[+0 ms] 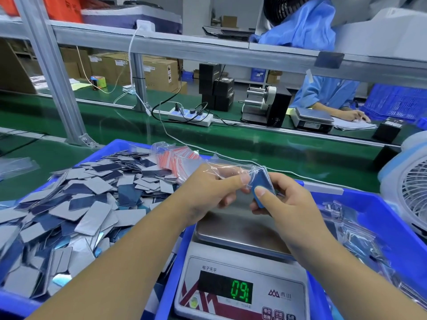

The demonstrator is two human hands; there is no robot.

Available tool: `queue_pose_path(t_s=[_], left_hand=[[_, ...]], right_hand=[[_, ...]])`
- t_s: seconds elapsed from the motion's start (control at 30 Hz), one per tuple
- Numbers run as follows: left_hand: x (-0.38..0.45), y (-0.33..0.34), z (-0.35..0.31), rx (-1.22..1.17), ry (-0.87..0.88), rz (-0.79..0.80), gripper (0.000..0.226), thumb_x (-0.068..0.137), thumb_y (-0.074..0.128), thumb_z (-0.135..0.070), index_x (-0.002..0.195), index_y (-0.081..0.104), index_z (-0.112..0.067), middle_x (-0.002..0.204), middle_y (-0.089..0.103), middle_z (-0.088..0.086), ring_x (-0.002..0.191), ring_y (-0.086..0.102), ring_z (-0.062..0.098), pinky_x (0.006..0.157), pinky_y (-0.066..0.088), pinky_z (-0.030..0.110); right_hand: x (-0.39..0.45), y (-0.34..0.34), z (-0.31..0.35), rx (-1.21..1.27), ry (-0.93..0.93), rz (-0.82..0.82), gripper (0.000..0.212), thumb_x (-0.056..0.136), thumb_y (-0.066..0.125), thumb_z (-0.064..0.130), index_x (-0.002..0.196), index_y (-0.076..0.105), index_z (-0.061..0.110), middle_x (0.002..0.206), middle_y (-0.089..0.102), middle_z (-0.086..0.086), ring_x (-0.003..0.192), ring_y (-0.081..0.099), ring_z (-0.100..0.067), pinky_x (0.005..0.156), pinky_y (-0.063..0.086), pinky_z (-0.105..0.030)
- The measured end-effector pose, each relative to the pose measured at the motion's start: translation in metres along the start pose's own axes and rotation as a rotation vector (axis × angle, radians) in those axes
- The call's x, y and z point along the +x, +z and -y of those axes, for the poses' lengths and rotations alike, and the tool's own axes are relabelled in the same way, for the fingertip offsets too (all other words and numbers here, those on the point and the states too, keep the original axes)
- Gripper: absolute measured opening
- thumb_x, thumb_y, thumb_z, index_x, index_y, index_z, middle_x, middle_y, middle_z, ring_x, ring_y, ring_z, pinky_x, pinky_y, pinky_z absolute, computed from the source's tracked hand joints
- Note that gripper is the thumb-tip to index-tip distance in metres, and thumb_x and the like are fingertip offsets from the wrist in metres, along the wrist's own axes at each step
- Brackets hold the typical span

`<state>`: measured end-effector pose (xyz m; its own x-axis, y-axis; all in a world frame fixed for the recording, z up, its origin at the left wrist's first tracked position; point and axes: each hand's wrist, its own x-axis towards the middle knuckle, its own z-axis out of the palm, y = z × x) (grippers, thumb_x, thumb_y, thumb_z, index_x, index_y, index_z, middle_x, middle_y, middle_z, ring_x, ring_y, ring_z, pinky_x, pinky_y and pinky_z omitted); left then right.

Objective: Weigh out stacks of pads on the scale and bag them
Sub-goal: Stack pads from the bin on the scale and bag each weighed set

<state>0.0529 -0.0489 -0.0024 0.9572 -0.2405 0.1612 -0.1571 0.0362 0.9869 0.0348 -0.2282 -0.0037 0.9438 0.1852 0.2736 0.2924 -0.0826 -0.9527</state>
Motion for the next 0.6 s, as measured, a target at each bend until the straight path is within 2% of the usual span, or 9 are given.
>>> queue_pose_path(t_s=[0.1, 0.2, 0.3, 0.47, 0.6], left_hand=[[0.0002, -0.0010, 0.0011, 0.024, -0.014, -0.004, 0.031, 0.084, 0.070, -0.035, 0.095, 0.076, -0.007, 0.073, 0.058, 0.005, 0.053, 0.042, 0.009, 0.046, 0.032, 0.015], [0.0005, -0.0024, -0.0001, -0.074, -0.033, 0.039, 0.020, 0.083, 0.072, -0.029, 0.093, 0.079, -0.013, 0.066, 0.049, -0.002, 0.055, 0.038, 0.009, 0.046, 0.030, 0.017], [-0.0005, -0.0048, -0.0022, -0.116, -0.021, 0.092, 0.015, 0.083, 0.072, -0.023, 0.092, 0.080, -0.015, 0.075, 0.045, 0.007, 0.059, 0.032, 0.011, 0.047, 0.025, 0.019], [-0.0038, -0.0060, -0.0047, -0.098, -0.013, 0.109, 0.010, 0.080, 0.076, -0.024, 0.088, 0.081, -0.019, 0.062, 0.053, -0.006, 0.056, 0.033, 0.010, 0.049, 0.027, 0.020], [-0.0049, -0.0051, -0.0039, -0.120, -0.035, 0.072, 0.015, 0.080, 0.073, -0.022, 0.092, 0.081, -0.016, 0.066, 0.056, -0.003, 0.054, 0.037, 0.007, 0.049, 0.027, 0.019]], right_hand=[[0.0002, -0.0004, -0.0007, 0.056, 0.022, 0.005, 0.023, 0.093, 0.062, 0.005, 0.109, 0.067, 0.021, 0.093, 0.074, 0.003, 0.067, 0.067, -0.015, 0.066, 0.055, -0.025], [0.0008, -0.0021, -0.0009, 0.115, 0.027, 0.008, 0.030, 0.089, 0.066, 0.002, 0.107, 0.066, 0.026, 0.090, 0.072, -0.002, 0.066, 0.068, -0.020, 0.063, 0.055, -0.026], [-0.0001, -0.0041, 0.0003, 0.116, 0.037, 0.061, 0.035, 0.087, 0.070, 0.003, 0.105, 0.063, 0.032, 0.087, 0.070, -0.009, 0.067, 0.070, -0.027, 0.061, 0.054, -0.028], [-0.0018, -0.0083, 0.0048, 0.131, 0.068, 0.152, 0.038, 0.084, 0.073, 0.007, 0.110, 0.061, 0.031, 0.088, 0.066, -0.013, 0.069, 0.069, -0.031, 0.051, 0.051, -0.032], [-0.0020, -0.0089, 0.0066, 0.074, 0.049, 0.153, 0.041, 0.082, 0.074, 0.007, 0.107, 0.060, 0.037, 0.084, 0.065, -0.007, 0.069, 0.070, -0.031, 0.051, 0.051, -0.031]])
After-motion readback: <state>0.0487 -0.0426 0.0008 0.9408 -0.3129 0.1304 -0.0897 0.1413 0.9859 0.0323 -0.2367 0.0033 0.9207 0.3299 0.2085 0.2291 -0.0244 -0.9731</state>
